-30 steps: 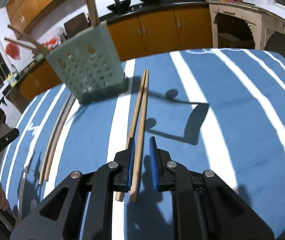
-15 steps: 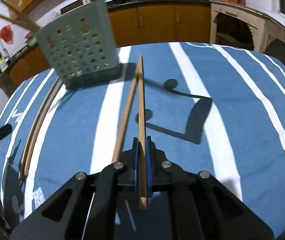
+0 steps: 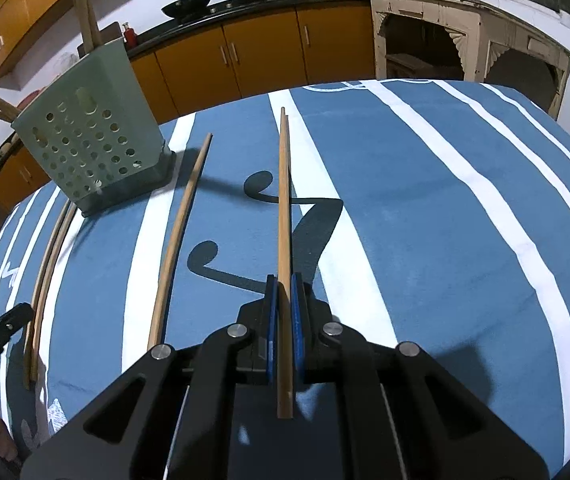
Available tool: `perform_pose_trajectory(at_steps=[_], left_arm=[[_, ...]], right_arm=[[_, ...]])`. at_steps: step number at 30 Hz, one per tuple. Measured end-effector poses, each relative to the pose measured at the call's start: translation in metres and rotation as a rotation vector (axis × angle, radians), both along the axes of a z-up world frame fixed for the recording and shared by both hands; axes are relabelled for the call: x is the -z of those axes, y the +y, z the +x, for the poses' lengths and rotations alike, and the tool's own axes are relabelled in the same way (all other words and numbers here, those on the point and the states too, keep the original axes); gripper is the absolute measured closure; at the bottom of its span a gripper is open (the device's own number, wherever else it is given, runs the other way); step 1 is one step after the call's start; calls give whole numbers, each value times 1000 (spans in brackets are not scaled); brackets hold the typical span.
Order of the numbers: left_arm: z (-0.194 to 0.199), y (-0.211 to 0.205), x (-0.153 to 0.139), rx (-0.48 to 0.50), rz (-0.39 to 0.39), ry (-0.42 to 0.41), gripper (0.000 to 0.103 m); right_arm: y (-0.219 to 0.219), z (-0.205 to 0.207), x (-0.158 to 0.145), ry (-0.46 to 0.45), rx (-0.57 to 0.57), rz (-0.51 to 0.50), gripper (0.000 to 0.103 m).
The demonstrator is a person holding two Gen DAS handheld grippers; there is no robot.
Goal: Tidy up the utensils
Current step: 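Lower the left tool onto another chopstick and close it while the right tool grasps one too, then lift the left tool's chopstick upright over the green holder while the right tool carries its chopstick there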
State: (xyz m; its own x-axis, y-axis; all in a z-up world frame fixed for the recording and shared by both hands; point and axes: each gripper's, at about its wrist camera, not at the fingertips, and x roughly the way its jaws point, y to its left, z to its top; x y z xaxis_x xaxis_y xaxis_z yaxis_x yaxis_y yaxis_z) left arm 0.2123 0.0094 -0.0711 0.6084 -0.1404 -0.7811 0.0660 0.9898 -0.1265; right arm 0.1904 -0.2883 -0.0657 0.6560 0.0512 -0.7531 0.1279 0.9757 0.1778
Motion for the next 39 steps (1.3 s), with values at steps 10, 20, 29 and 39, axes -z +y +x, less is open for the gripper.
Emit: perform_pose_trajectory(at_steps=[10,20,29,39], left_arm=[[16,33,0,-120,51,-10,95],[18,43,0,-82,105,-20,92],[20,41,1,-79,110,-19,89],[20,39,1,-77,105,-19,88]], right_arm=[[1,4,0,-2,-17,-9,95],[8,8,1,-8,-56,-47,95],[10,7,1,-6,-58,-64,94],[11,7,1,-6,-58,-59,94]])
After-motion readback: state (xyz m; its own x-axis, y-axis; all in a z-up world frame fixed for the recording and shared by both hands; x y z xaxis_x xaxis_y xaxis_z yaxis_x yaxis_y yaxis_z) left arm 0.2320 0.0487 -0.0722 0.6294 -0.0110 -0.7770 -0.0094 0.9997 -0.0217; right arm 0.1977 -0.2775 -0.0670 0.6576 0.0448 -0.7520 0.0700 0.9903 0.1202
